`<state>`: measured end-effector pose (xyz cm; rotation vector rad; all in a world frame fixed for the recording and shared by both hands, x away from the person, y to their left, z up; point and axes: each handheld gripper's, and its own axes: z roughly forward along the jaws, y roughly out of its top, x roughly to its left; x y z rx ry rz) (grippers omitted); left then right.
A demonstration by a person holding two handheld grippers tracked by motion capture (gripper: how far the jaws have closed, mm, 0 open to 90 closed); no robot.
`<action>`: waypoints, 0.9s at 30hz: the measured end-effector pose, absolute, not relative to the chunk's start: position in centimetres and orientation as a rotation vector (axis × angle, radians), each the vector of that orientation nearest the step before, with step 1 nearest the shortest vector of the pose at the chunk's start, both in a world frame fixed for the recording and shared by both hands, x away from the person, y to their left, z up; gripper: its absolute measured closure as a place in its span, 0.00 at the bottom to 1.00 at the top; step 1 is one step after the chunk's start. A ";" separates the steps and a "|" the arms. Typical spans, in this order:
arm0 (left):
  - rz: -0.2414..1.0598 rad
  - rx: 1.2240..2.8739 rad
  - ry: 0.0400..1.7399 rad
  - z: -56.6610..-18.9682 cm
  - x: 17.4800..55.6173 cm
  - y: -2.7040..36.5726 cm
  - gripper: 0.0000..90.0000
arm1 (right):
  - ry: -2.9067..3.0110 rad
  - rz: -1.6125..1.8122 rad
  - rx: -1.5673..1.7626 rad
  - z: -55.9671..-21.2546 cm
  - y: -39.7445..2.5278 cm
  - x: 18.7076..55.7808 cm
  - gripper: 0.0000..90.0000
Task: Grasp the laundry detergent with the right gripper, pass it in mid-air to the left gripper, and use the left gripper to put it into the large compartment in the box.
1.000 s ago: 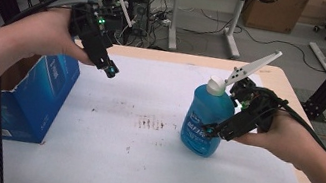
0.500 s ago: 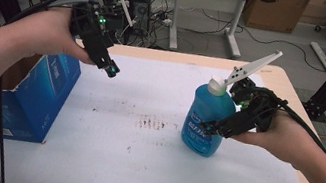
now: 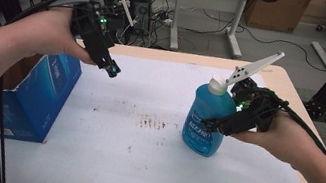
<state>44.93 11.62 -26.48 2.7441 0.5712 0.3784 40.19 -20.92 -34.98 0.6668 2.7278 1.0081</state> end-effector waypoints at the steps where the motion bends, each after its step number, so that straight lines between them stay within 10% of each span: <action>1: 0.378 2.744 0.569 -26.5 44.9 11.6 0.23 | 2.733 1.015 0.669 -35.0 -20.9 40.2 0.42; 27: 0.366 2.730 0.551 -26.0 44.8 11.7 0.23 | 2.780 1.084 0.581 -34.6 -21.2 40.5 0.50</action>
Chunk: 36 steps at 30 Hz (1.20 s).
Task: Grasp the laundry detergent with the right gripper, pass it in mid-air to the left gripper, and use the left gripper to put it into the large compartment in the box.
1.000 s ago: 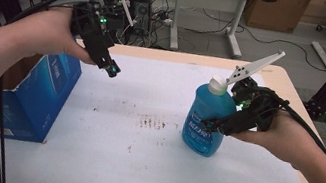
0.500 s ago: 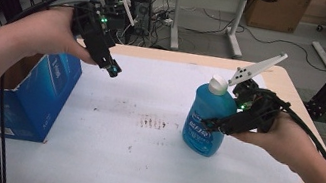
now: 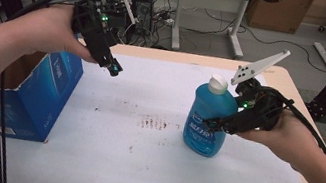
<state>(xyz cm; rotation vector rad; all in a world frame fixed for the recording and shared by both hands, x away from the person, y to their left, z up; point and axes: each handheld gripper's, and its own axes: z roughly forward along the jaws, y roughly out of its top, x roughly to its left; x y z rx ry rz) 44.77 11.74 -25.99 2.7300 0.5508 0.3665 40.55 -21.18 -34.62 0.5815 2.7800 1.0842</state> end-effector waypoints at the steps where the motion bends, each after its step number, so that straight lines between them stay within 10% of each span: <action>1: 0.361 2.724 0.542 -25.8 44.7 11.7 0.23 | 2.789 1.092 0.560 -34.1 -21.1 40.7 0.50; 36: 0.211 2.635 0.157 -17.6 42.3 8.7 0.21 | 2.935 1.166 0.063 -26.3 -14.2 44.4 0.50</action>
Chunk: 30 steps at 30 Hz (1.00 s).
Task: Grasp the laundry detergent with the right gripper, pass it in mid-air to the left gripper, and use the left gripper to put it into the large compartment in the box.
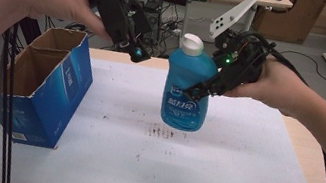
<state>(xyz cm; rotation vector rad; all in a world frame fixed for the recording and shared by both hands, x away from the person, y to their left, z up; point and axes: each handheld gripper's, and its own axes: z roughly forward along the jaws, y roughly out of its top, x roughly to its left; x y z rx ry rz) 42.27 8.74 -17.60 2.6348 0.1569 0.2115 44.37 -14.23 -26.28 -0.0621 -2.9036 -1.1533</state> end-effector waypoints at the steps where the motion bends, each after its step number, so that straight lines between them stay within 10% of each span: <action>1: 0.198 2.634 0.142 -17.6 42.2 8.6 0.21 | -2.904 -1.154 -0.039 -26.1 -13.9 44.4 0.50; 30: 0.136 2.743 0.013 -19.1 42.5 5.0 0.21 | -2.878 -1.095 0.095 -25.2 -10.3 44.2 0.50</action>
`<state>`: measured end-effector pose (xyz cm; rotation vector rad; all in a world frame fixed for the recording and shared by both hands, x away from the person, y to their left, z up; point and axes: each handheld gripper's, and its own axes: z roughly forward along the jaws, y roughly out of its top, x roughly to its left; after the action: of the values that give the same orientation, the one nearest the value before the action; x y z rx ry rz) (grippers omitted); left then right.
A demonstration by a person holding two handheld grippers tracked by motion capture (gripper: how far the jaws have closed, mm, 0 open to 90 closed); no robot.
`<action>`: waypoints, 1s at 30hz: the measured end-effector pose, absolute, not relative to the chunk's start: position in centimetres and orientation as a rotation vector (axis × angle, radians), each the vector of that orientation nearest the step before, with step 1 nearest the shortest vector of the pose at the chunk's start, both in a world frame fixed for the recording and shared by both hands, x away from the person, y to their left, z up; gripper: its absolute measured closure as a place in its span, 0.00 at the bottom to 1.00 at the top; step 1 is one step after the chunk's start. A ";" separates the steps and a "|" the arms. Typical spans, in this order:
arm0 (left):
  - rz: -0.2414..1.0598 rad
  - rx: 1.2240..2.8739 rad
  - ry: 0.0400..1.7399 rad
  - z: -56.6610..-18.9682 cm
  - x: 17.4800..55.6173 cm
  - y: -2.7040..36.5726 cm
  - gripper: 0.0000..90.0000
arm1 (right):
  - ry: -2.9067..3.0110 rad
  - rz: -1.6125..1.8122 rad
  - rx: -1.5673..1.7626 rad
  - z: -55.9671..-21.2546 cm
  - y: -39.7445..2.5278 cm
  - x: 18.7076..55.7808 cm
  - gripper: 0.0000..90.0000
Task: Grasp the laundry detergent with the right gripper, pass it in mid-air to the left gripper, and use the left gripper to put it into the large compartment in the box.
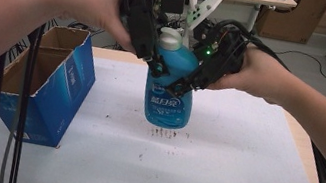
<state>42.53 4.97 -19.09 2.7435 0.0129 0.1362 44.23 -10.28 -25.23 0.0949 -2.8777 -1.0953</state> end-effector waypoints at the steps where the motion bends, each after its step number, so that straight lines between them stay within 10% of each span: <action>1: 0.136 2.743 0.013 -19.1 42.5 5.0 0.22 | -2.877 -1.095 0.093 -25.2 -10.3 44.2 0.50; 30: 0.142 2.737 0.012 -19.1 42.5 4.6 0.34 | -2.875 -1.115 0.082 -25.1 -10.3 44.2 0.50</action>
<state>42.48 4.59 -19.08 2.7368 0.0122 0.1417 44.24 -10.29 -25.12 0.0822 -2.8747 -1.1153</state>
